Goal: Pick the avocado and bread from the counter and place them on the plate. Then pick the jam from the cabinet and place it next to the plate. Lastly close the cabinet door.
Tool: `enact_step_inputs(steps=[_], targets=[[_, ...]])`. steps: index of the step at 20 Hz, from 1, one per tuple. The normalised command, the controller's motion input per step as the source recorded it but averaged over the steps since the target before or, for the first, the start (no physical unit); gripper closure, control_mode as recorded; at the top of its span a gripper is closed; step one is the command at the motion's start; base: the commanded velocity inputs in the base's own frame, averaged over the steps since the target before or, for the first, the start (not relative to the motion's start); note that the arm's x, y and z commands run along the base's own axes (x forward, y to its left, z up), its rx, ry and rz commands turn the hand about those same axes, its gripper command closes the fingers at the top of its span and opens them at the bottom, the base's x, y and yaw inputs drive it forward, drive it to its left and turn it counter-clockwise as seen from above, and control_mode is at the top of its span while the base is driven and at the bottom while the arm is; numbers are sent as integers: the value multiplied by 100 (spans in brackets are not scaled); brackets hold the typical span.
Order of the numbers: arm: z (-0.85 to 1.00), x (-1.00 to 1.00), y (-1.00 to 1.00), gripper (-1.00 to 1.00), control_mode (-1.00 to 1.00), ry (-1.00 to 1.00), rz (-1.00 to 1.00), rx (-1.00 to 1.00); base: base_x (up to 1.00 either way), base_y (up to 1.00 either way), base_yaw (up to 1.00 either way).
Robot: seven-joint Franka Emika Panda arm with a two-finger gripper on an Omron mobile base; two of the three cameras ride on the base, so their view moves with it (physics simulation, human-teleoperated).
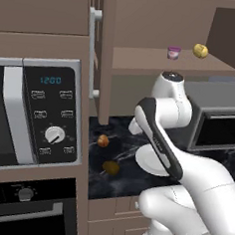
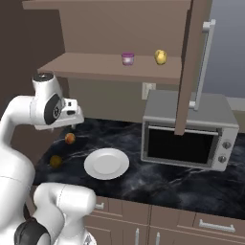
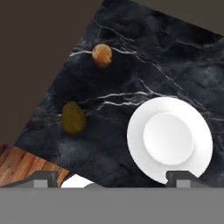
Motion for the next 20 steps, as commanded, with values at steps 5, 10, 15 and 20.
enact_step_inputs(steps=[5,10,15,20], targets=[[-43,1,36,-100,-100,25,35,0,0,0,0],[-48,10,21,-100,-100,18,32,0,0,0,0],[-58,0,18,-100,-100,0,21,-1,0,0,0],[-39,6,18,-100,-100,0,6,-5,0,0,0]])
